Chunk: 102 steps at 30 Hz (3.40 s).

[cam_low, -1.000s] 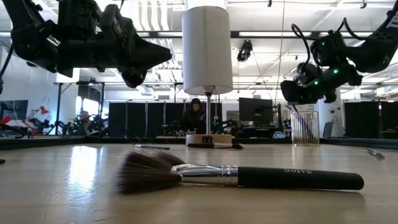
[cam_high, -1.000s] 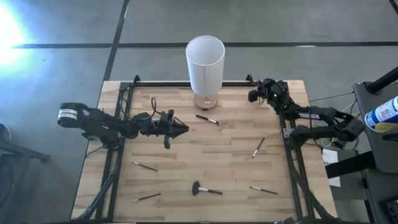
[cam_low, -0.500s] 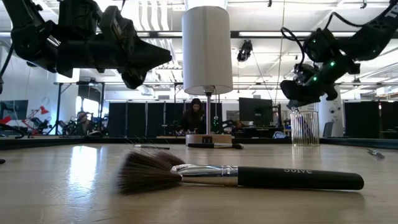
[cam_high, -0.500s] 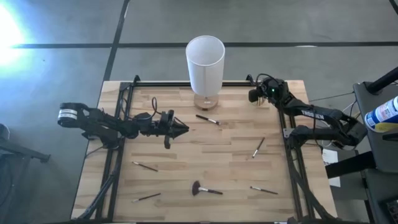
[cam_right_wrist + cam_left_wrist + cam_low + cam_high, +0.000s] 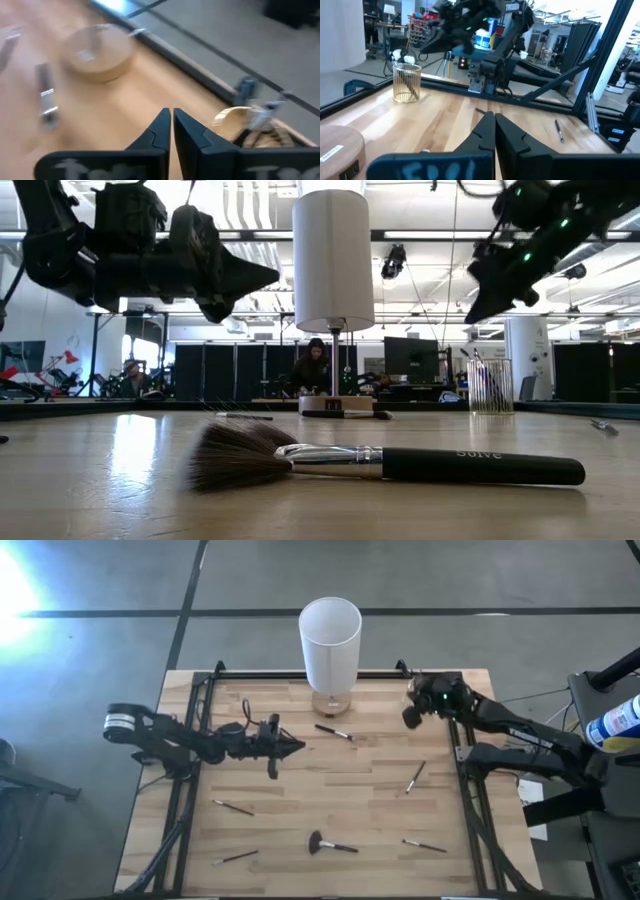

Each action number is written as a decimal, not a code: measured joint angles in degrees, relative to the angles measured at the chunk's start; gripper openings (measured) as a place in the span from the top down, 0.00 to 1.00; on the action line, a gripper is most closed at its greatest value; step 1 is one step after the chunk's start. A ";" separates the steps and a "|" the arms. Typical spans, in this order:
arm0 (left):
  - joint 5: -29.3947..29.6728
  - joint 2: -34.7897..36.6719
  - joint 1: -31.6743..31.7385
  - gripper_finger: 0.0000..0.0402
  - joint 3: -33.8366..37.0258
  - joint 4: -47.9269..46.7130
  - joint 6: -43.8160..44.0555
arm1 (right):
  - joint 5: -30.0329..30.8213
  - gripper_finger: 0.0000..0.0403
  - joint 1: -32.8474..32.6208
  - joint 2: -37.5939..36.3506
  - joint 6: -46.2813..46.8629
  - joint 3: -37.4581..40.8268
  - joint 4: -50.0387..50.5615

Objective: Pick & Place Makeup Brushes
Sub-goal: Put the eyeshadow brush into the makeup brush holder

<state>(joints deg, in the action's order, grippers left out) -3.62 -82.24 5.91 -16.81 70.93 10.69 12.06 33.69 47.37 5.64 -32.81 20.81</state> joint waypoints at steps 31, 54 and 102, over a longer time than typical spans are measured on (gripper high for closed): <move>-1.72 -6.56 0.02 1.00 -1.38 3.89 -2.61 | -17.08 0.66 -44.67 25.21 9.52 -1.17 18.91; -1.70 -6.56 0.02 1.00 -1.43 3.05 -3.34 | -19.39 0.83 -44.47 37.41 4.71 -4.58 19.52; -1.68 -5.46 0.02 1.00 -1.06 2.77 -3.45 | 11.04 0.98 11.08 13.63 -3.03 -3.43 -28.51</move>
<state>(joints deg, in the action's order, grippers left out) -5.30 -87.70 5.93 -17.87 73.69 7.25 23.10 44.77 60.99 2.61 -36.24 -7.70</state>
